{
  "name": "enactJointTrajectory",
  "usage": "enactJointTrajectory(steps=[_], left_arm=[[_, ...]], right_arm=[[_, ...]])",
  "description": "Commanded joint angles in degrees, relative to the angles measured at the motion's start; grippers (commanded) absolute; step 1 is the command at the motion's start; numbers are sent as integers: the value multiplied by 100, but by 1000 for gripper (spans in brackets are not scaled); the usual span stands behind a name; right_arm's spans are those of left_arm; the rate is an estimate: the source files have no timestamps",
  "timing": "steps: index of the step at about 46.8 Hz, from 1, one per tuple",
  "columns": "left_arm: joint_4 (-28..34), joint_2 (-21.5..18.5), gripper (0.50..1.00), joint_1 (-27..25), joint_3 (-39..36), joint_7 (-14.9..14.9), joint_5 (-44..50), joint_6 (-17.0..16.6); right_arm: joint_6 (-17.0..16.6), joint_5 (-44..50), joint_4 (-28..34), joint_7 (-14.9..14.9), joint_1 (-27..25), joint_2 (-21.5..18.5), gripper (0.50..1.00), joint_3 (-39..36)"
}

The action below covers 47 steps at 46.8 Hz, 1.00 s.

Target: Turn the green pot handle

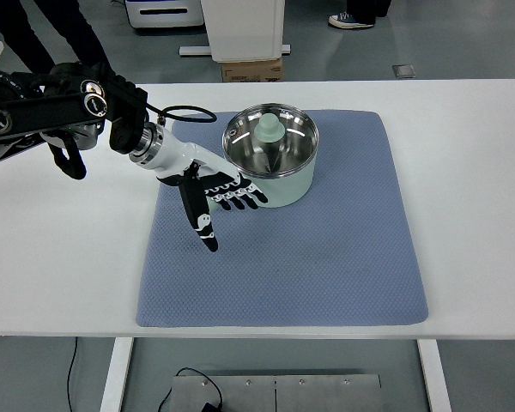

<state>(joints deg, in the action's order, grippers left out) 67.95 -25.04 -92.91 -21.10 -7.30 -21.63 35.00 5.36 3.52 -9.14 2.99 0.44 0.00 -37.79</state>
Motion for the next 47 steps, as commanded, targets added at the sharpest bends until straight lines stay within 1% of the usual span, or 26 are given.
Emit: enactJointTrajectory(steps=[1,18,24,47], left_arm=[[-1,-19,1000,1,0,0,-52,0],[-36,-177,1000,1,-193,0,-202,0],[-71,-326,1000,-8,-246,0,-202,0],[-730,-379,1000,45,-290,0,-210,0]], right_arm=[[0,0,0,0,0,0,1000,0],[0,0,0,0,0,0,1000,0],[0,0,0,0,0,0,1000,0],[0,0,0,0,0,0,1000,0]])
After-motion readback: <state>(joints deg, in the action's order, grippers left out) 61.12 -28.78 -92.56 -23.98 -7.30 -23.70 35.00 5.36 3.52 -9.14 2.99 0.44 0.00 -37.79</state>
